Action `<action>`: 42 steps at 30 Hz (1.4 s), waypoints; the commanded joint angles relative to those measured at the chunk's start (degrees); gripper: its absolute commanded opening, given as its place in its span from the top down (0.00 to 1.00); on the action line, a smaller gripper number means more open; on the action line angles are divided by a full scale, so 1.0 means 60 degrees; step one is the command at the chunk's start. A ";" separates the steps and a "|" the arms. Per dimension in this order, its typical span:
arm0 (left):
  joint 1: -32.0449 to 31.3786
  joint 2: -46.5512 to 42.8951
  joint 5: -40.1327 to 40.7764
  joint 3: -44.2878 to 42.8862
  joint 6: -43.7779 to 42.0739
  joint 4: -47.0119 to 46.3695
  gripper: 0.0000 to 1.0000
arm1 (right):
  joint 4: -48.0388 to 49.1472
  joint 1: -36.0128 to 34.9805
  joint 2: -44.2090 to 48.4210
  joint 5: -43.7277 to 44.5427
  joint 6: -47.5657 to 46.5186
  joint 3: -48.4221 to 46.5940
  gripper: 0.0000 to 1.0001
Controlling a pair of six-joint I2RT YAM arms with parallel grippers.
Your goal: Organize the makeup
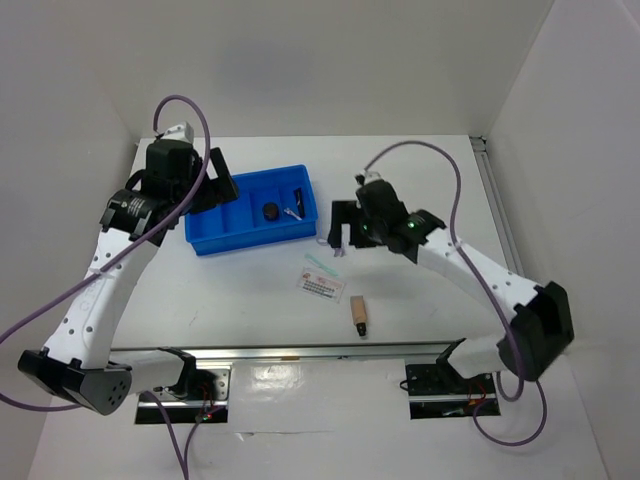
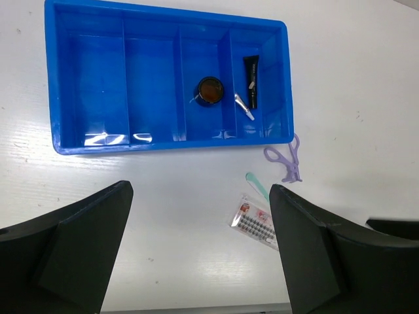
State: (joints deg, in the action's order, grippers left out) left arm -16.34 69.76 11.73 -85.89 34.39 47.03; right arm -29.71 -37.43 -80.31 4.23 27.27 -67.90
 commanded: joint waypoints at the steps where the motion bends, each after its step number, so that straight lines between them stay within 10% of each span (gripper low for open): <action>1: -0.0031 0.0078 -0.0122 0.0163 -0.0268 -0.0468 0.00 | -0.1038 0.0013 0.0915 -0.0408 0.0991 0.2079 0.00; 13: -0.0031 0.0166 -0.0387 0.0340 -0.0078 -0.0557 0.00 | -0.0205 -0.1100 0.0247 -0.0485 0.1974 0.3948 0.05; 19: -0.0031 0.0078 -0.0387 0.0340 0.0010 -0.0557 0.00 | 0.0265 -0.1202 -0.0485 -0.0310 0.2076 0.4036 0.36; 23: -0.0031 -0.0010 -0.0299 0.0340 0.0010 -0.0557 0.00 | -0.0275 -0.1203 -0.0487 0.0085 0.2266 0.3686 0.75; 33: -0.0031 -0.0097 -0.0211 0.0340 -0.0078 -0.0455 0.00 | -0.1347 -0.1102 -0.0265 0.1038 0.0908 0.0012 0.83; 42: -0.0031 -0.0479 0.0082 0.0340 -0.0078 -0.0367 0.00 | 0.0338 -0.0838 -0.4832 0.0380 -0.0764 -0.5568 0.83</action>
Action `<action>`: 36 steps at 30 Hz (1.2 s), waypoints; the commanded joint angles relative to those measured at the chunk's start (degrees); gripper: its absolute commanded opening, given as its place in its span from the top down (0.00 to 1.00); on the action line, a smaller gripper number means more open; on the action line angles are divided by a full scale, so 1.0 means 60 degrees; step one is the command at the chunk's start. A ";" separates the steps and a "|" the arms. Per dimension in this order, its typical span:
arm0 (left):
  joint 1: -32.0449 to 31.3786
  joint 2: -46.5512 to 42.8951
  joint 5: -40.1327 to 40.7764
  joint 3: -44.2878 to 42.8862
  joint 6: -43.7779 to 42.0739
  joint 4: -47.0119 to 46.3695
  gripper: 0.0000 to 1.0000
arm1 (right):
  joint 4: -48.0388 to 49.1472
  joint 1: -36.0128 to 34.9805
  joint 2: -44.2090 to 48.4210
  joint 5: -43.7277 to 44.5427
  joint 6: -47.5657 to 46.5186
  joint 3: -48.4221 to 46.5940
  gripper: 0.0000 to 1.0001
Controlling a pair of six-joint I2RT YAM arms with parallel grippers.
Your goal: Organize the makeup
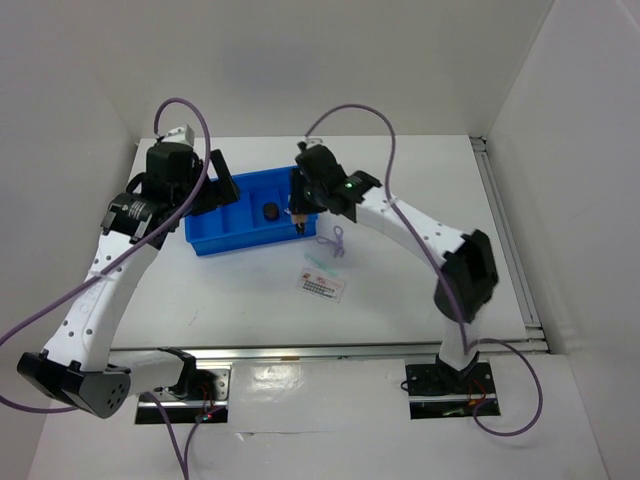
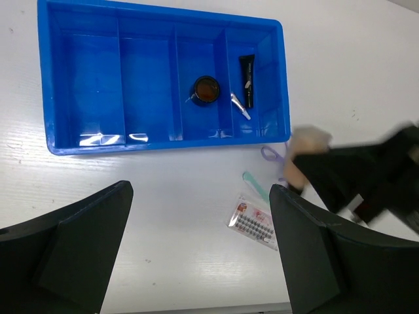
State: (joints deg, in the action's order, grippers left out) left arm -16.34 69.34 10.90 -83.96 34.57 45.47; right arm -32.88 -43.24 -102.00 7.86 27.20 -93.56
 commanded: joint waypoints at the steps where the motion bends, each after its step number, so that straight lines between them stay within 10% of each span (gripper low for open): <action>1: -0.0031 -0.0409 0.0336 0.0019 0.0024 -0.0108 0.00 | 0.0866 0.0132 -0.1658 -0.0226 -0.0870 -0.2326 0.83; 19: -0.0031 -0.0834 0.0293 0.0415 0.0054 0.0169 0.00 | 0.2038 0.0586 -0.6848 -0.1119 -0.0769 -0.7273 0.78; 26: -0.0031 -0.0834 0.0396 0.0620 0.0054 0.0170 0.00 | 0.2331 0.0586 -0.6835 -0.1895 -0.0666 -0.7273 0.23; 30: -0.0031 -0.0747 0.0221 0.0620 0.0054 0.0170 0.00 | 0.2419 0.0586 -0.6717 -0.2129 -0.0666 -0.7273 0.24; 36: -0.0031 -0.0746 0.0220 0.0707 0.0054 0.0082 0.00 | 0.2507 0.0586 -0.5606 -0.1692 -0.0666 -0.6396 0.54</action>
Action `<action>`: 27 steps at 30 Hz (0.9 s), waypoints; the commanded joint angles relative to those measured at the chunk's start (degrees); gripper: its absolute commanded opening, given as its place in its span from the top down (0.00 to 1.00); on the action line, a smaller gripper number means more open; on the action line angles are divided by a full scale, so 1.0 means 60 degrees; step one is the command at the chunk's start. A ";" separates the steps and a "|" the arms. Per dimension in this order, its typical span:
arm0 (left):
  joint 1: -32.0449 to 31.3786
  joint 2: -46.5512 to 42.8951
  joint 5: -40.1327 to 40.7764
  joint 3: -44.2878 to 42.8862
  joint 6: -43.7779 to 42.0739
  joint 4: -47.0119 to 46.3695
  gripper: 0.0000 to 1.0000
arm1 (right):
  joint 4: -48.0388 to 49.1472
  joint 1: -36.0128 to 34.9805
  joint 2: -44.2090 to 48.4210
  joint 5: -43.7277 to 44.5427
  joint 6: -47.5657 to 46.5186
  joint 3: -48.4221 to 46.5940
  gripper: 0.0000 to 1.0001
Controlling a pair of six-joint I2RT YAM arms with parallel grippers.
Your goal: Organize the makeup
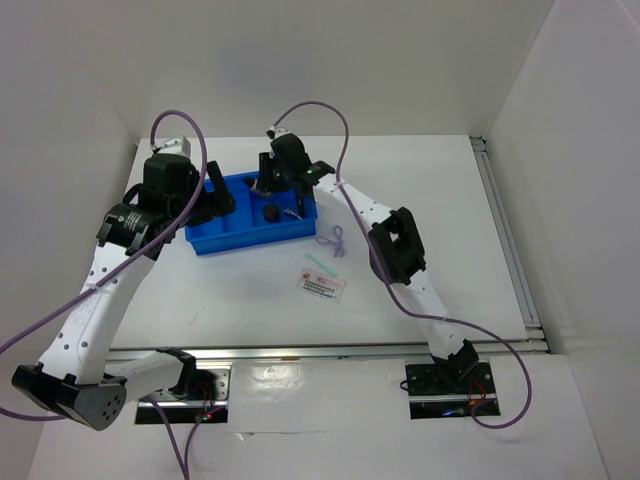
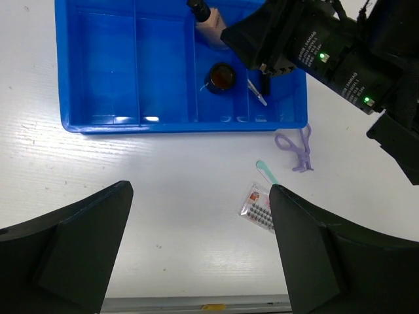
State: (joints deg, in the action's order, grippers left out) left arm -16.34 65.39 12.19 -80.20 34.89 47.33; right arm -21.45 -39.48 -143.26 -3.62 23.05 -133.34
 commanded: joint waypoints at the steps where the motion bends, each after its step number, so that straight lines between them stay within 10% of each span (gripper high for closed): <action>1: -0.0031 -0.0087 0.0005 0.0081 0.0000 -0.0227 0.00 | 0.0602 -0.0040 0.1506 0.0498 0.0026 0.0656 0.59; 8: -0.0031 0.0000 0.0005 0.0184 -0.0308 -0.0462 0.00 | 0.0676 0.0253 0.4537 0.0927 -0.0516 0.3778 0.69; 18: -0.0031 0.4288 -0.0991 -0.1789 -0.0015 -0.0786 0.53 | -0.0160 0.0823 0.6907 0.1613 -0.0194 0.6516 0.69; 27: 0.0261 0.8216 -0.0595 -0.5524 0.0381 -0.0507 0.37 | -0.1446 0.1278 1.0410 0.2068 0.0436 0.9534 0.63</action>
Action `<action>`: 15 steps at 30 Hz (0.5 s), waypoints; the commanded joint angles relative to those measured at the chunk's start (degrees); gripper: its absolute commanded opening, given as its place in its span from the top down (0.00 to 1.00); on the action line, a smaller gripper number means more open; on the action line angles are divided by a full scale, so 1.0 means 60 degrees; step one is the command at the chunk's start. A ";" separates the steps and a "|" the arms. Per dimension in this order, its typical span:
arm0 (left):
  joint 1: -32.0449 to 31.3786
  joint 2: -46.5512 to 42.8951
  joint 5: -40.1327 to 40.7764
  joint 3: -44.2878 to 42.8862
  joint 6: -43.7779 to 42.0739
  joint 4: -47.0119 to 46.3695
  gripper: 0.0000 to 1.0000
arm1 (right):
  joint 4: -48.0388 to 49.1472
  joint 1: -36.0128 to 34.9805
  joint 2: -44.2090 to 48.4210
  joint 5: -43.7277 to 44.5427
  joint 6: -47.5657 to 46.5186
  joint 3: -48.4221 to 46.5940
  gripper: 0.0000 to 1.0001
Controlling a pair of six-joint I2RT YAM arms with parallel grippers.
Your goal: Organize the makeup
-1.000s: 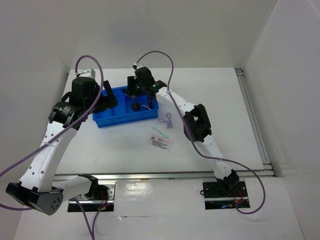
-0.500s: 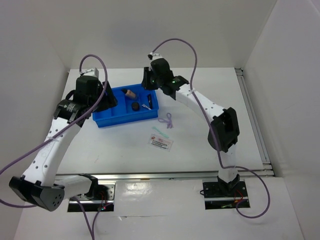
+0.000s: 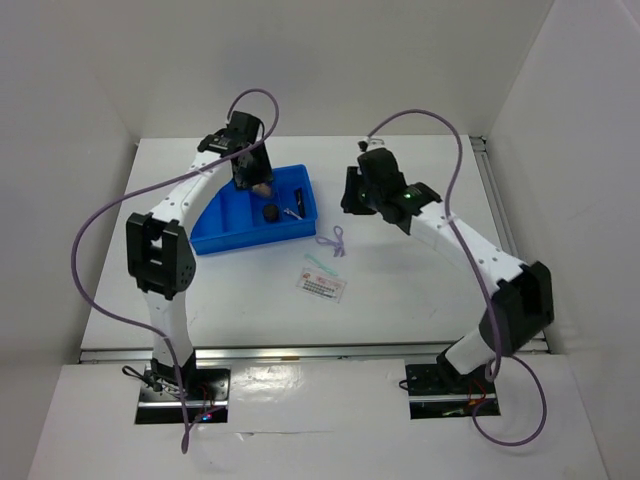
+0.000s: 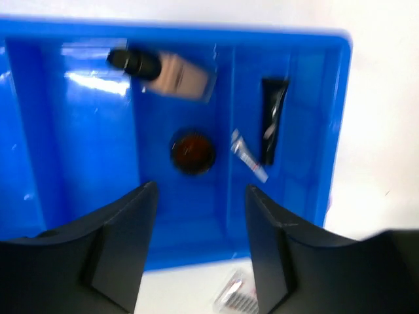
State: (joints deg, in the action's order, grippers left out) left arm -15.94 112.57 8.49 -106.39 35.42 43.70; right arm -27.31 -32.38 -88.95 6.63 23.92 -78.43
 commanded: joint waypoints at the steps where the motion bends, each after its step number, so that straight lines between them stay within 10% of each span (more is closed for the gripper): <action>1: 0.0284 0.0876 -0.0096 -0.1383 0.0293 0.0099 0.30 | -0.0574 0.0196 0.1566 0.0446 0.0290 0.0532 0.61; 15: 0.1251 0.2155 -0.0812 -0.2059 0.0396 -0.0544 0.10 | -0.1293 0.0460 0.2256 0.0448 0.0569 0.1412 0.56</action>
State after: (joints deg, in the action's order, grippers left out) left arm -8.78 123.98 5.98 -116.81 37.65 42.92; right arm -34.65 -29.95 -76.09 8.84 26.55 -69.73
